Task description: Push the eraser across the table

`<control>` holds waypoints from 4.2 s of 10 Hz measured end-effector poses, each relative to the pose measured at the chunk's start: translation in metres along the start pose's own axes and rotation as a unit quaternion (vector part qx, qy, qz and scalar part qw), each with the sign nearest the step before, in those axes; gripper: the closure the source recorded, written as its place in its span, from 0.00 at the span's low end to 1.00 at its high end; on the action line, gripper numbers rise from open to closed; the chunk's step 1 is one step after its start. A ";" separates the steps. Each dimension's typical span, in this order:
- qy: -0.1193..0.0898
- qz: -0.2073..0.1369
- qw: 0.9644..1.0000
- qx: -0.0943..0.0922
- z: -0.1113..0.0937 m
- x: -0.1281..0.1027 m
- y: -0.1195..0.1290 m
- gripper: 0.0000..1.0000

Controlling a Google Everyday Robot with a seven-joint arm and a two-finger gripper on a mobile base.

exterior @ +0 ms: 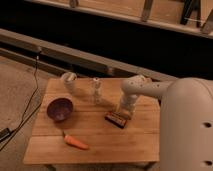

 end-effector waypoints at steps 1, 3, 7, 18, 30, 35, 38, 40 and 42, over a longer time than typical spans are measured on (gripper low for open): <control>0.003 -0.013 1.000 0.002 0.000 0.004 0.008 0.35; 0.010 -0.036 0.999 0.008 0.002 0.012 0.023 0.35; 0.026 -0.064 0.997 0.019 0.009 0.026 0.039 0.35; 0.056 -0.107 0.993 0.007 0.016 0.046 0.104 0.35; 0.114 -0.116 0.987 -0.013 0.026 0.097 0.144 0.35; 0.134 -0.122 0.983 -0.022 0.023 0.120 0.158 0.35; 0.139 -0.126 0.982 -0.022 0.019 0.123 0.162 0.35; 0.133 -0.127 0.983 -0.010 0.017 0.117 0.157 0.35; 0.120 -0.120 0.985 0.015 0.011 0.103 0.138 0.35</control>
